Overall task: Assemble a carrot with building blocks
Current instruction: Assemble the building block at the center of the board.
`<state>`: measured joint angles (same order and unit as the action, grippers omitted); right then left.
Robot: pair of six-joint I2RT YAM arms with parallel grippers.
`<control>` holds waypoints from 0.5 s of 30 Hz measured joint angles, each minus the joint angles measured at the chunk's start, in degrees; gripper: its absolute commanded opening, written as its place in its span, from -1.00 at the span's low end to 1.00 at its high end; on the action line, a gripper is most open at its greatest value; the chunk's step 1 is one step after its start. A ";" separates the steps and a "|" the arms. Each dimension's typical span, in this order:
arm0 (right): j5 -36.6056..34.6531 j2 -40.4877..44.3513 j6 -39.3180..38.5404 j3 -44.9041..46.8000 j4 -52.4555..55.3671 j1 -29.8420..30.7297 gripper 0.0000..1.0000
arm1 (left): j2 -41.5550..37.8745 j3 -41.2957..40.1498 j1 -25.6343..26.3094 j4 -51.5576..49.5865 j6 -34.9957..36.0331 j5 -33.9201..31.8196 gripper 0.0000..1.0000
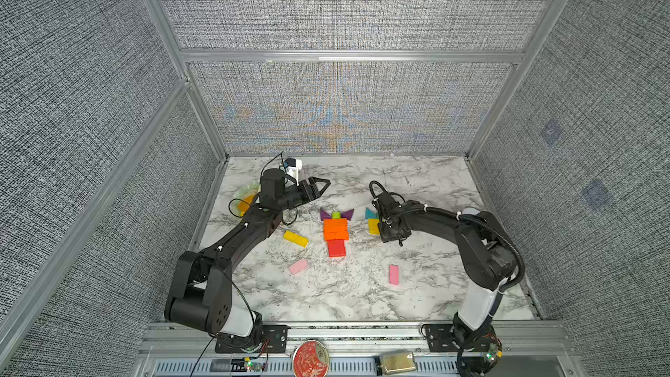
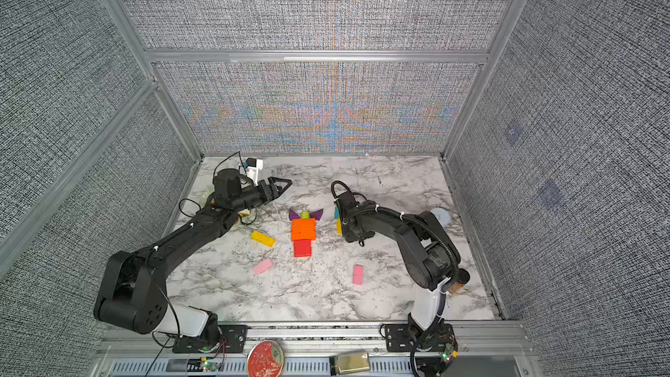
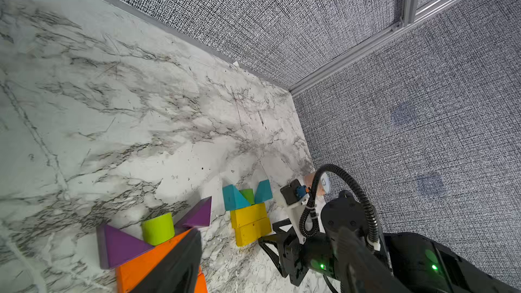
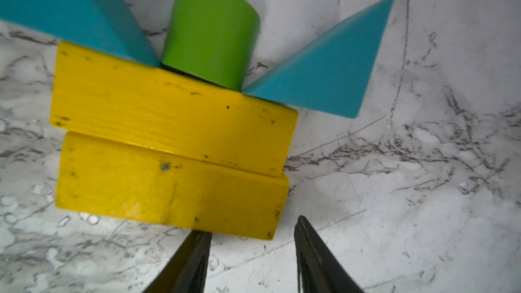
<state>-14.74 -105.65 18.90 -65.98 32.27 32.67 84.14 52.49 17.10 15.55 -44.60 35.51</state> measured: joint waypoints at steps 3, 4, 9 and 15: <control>0.17 0.11 -0.76 0.09 -0.44 0.13 0.02 | 0.00 0.00 0.00 0.00 0.02 0.00 0.54; 0.42 0.26 -0.85 0.24 -0.66 0.17 0.02 | 0.00 0.00 0.00 0.00 0.02 0.00 0.54; 3.06 1.09 -1.84 1.03 -1.90 0.22 0.02 | 0.02 0.00 0.00 0.00 0.02 0.00 0.54; 4.48 1.11 -2.34 1.20 -2.93 0.22 0.02 | 0.09 0.00 0.00 -0.02 0.02 0.00 0.54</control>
<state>-10.26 -104.53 16.56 -64.77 29.34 32.88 84.23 52.49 17.10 15.53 -44.58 35.51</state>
